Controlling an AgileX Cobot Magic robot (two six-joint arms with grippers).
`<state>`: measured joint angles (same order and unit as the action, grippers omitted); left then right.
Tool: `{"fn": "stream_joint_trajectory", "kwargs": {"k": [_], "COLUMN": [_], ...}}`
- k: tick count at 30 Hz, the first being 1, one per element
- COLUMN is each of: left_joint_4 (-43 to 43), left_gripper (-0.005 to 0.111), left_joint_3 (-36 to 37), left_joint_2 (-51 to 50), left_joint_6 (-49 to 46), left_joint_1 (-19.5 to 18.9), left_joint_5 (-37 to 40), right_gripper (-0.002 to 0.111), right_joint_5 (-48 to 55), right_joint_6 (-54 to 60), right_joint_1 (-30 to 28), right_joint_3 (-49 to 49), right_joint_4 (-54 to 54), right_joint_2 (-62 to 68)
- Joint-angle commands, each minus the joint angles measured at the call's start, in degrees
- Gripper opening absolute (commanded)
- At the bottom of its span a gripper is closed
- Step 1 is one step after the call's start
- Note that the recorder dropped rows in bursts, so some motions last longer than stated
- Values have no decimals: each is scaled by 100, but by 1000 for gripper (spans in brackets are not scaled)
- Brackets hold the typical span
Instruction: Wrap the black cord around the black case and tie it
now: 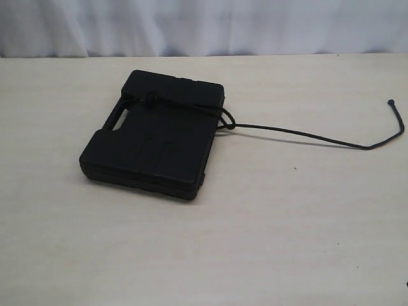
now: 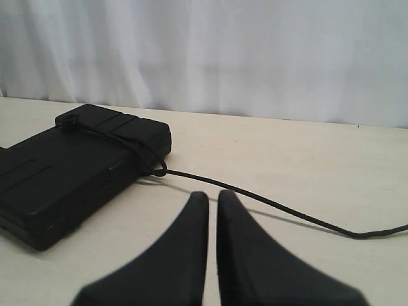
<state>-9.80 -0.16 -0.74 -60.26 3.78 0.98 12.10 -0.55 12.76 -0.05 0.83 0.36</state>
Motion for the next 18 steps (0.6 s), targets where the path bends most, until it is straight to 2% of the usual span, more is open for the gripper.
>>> {"fn": "stream_joint_trajectory", "kwargs": {"k": [1, 15, 18], "left_joint_4": [-28, 14, 14], "left_gripper": [0, 0, 0], "left_joint_3": [16, 16, 16], "left_joint_2": [74, 74, 74], "left_joint_6": [24, 24, 668], "left_joint_1": [-6, -6, -6], "left_joint_5": [760, 891, 1092], "right_gripper": [5, 5, 5], "right_joint_5": [2, 2, 2], "right_joint_6": [5, 5, 5], "right_joint_1": [11, 11, 11], "right_joint_3": [5, 5, 5], "right_joint_4": [24, 24, 24], "right_joint_2": [-36, -36, -36]}}
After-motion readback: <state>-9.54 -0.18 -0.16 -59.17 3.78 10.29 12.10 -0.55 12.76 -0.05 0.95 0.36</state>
